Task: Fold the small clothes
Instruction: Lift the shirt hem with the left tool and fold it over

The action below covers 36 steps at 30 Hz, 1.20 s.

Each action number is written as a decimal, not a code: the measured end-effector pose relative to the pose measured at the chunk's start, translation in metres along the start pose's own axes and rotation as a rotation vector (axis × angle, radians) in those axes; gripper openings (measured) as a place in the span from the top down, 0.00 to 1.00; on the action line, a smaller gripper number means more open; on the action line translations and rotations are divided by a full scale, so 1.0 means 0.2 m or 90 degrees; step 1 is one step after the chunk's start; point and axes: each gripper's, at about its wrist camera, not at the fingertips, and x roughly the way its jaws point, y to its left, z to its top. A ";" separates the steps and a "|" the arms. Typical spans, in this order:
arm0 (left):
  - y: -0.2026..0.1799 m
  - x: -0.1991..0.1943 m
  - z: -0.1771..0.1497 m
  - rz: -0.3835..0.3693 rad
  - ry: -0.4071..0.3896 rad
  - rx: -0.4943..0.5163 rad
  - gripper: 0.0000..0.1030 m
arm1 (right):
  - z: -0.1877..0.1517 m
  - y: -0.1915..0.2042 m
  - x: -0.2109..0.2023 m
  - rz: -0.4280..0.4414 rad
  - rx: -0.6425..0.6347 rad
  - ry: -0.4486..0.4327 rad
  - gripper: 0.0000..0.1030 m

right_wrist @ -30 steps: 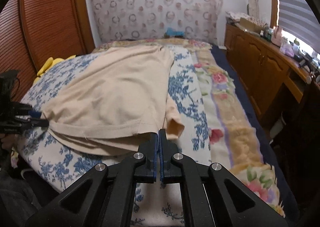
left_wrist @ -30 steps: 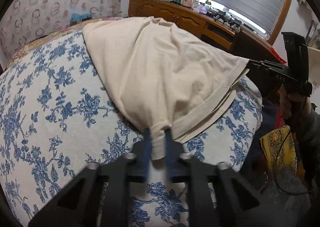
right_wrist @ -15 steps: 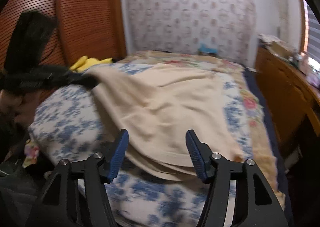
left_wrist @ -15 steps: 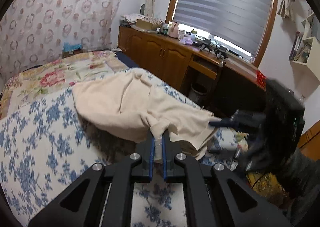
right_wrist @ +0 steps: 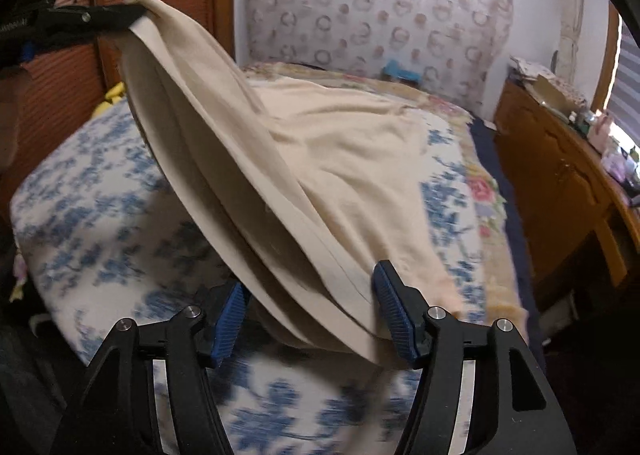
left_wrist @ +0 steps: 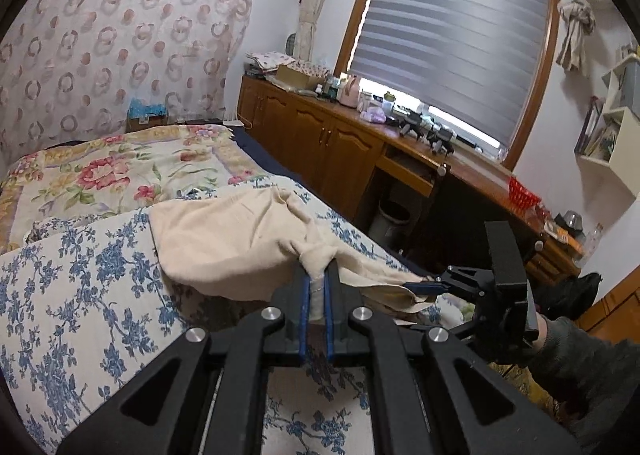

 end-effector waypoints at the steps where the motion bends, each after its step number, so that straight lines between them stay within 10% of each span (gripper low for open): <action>1: 0.01 0.00 0.01 -0.003 -0.002 -0.004 0.97 | 0.00 -0.02 0.00 0.005 0.001 0.000 0.39; 6: 0.06 0.01 0.08 0.007 -0.013 -0.010 0.97 | 0.06 -0.09 0.02 0.026 -0.014 0.004 0.84; 10: 0.19 0.05 0.16 0.047 -0.020 -0.018 0.97 | 0.23 -0.15 -0.01 0.015 -0.038 -0.032 0.89; 24: 0.74 0.45 0.32 0.163 0.039 -0.075 0.86 | 0.94 -0.39 0.58 -0.006 -0.098 -0.031 0.89; 29: 0.85 0.55 0.30 0.173 0.062 -0.075 0.57 | 1.00 -0.52 0.74 -0.020 -0.028 -0.004 0.64; 36: 0.89 0.71 0.19 0.161 0.127 -0.084 0.56 | 1.05 -0.68 0.63 -0.064 0.069 -0.044 0.51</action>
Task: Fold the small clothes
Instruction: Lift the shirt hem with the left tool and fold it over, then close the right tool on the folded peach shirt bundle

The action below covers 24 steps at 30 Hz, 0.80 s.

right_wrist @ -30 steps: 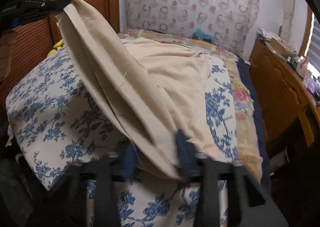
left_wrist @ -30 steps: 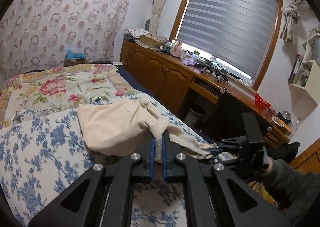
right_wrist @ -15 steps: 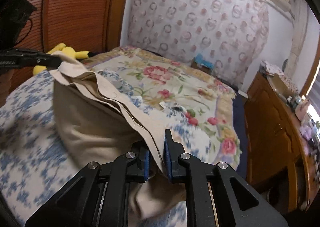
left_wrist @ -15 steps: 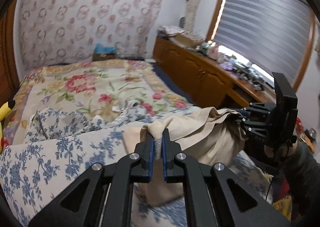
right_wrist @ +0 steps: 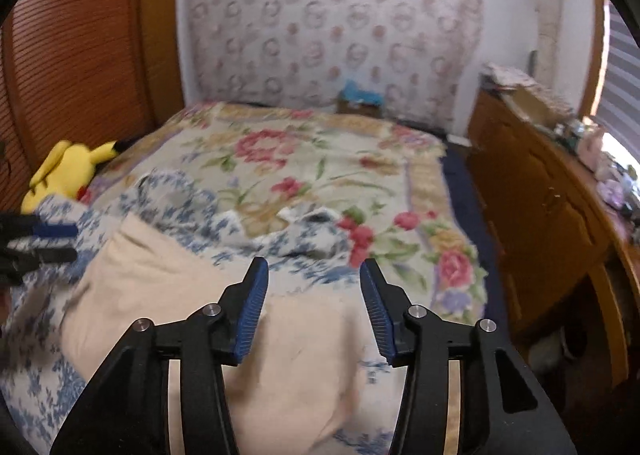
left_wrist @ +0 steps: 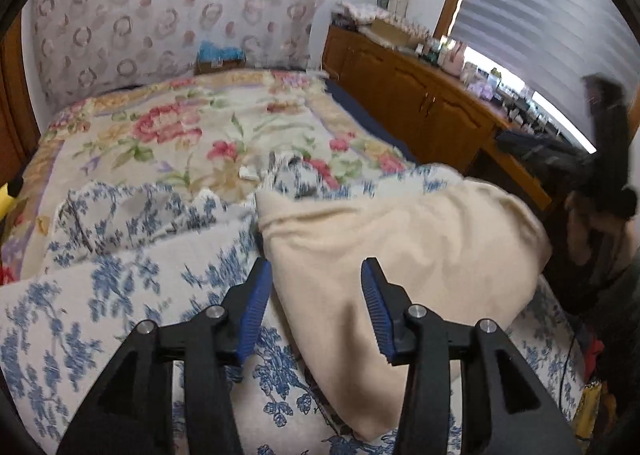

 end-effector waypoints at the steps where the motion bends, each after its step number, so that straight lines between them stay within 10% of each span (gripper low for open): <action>1: 0.00 0.03 -0.02 0.001 0.012 -0.001 0.56 | -0.01 -0.01 -0.02 0.002 0.001 0.000 0.50; 17: -0.03 0.16 -0.11 0.007 0.043 0.021 0.55 | -0.46 -0.02 -0.27 0.100 0.056 0.122 0.50; 24: -0.03 0.16 -0.11 0.011 0.033 0.029 0.54 | -0.52 0.10 -0.16 0.133 0.002 0.155 0.87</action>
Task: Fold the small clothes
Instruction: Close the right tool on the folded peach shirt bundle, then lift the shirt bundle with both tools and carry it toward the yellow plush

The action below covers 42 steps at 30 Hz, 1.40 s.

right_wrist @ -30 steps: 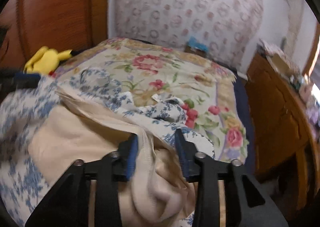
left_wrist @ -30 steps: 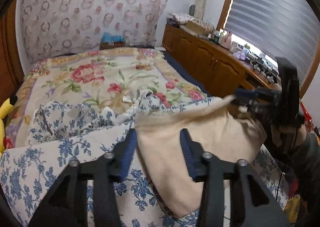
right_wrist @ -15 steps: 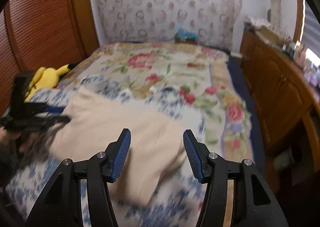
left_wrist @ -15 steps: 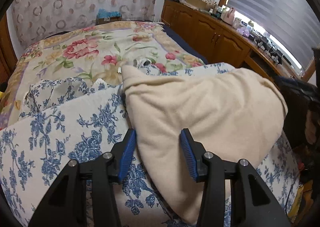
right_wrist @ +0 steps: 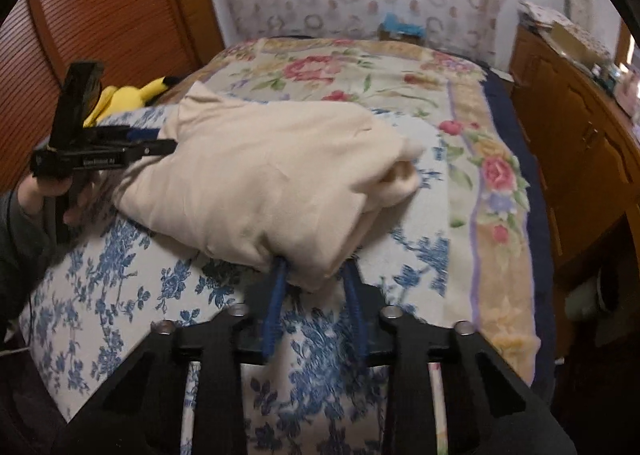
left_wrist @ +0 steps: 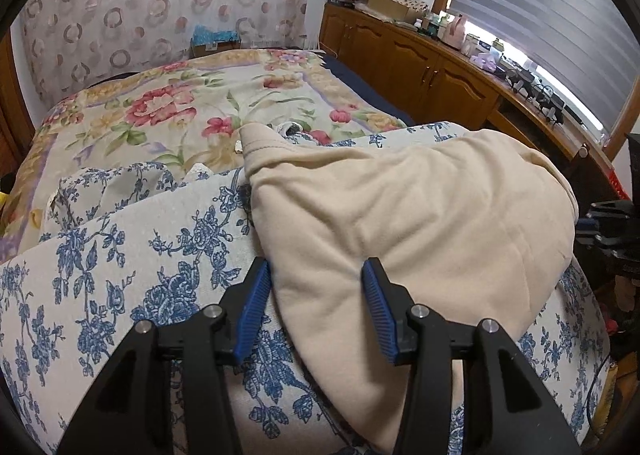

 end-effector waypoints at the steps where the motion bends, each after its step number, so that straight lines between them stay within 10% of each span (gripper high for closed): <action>1: 0.00 0.00 0.00 0.001 0.000 0.002 0.54 | 0.01 0.01 0.02 -0.003 -0.012 0.006 0.97; 8: -0.01 0.00 0.00 0.005 0.000 0.008 0.53 | 0.00 -0.12 -0.18 -0.158 -0.055 0.006 1.00; 14: 0.00 0.01 0.02 -0.001 0.006 0.002 0.53 | 0.04 -0.16 -0.26 -0.144 -0.016 -0.045 1.00; 18: 0.01 0.01 0.03 -0.005 0.014 -0.006 0.52 | 0.13 -0.05 -0.11 -0.087 -0.013 -0.058 0.66; 31: 0.06 0.03 0.08 -0.053 0.027 -0.051 0.62 | 0.27 -0.20 0.30 -0.041 0.112 0.009 0.35; 36: 0.07 0.04 0.10 -0.084 0.034 -0.075 0.88 | 0.26 -0.21 0.29 -0.015 0.136 -0.004 0.35; 42: 0.02 -0.10 0.10 -0.132 -0.009 -0.074 0.95 | 0.25 -0.13 0.27 0.036 0.095 -0.001 0.80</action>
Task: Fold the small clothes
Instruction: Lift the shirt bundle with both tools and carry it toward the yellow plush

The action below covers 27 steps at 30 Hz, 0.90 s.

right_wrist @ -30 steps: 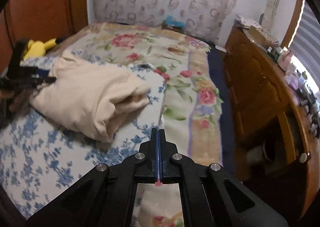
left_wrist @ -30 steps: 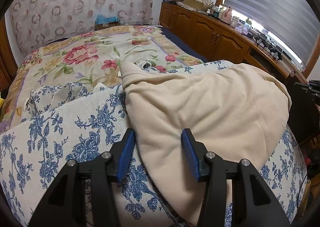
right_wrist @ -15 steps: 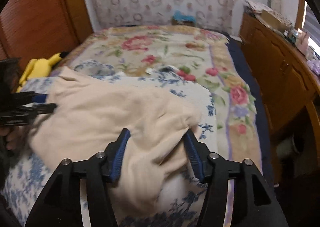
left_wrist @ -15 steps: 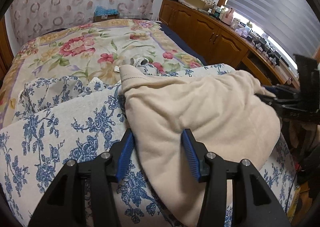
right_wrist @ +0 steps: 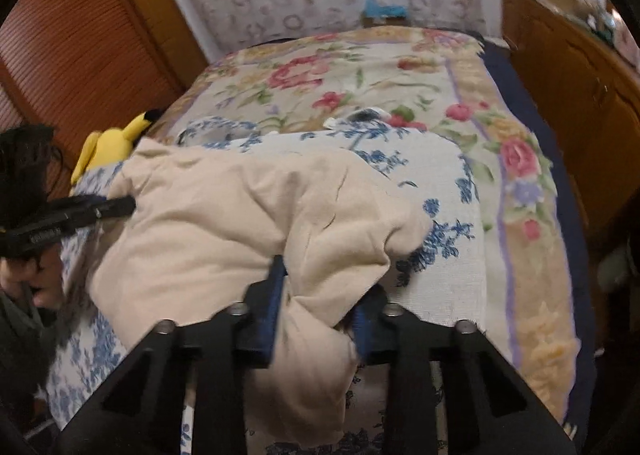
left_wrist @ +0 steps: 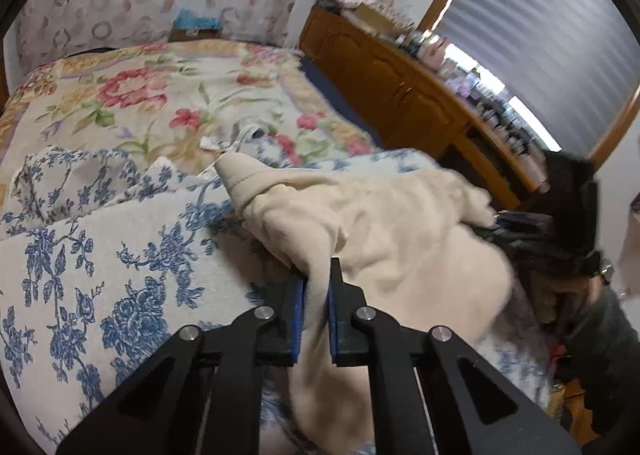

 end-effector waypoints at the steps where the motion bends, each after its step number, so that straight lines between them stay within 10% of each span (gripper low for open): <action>1: -0.02 -0.04 0.00 -0.009 -0.011 0.003 0.95 | 0.00 0.03 -0.01 -0.011 -0.028 -0.001 0.82; 14: 0.01 -0.77 -0.14 -0.010 -0.164 0.006 0.95 | 0.18 0.47 -0.29 0.002 -0.159 -0.102 0.85; 27: 0.65 -1.39 -0.59 0.175 -0.251 -0.124 0.95 | 0.58 1.58 0.12 0.087 -0.406 -0.104 0.85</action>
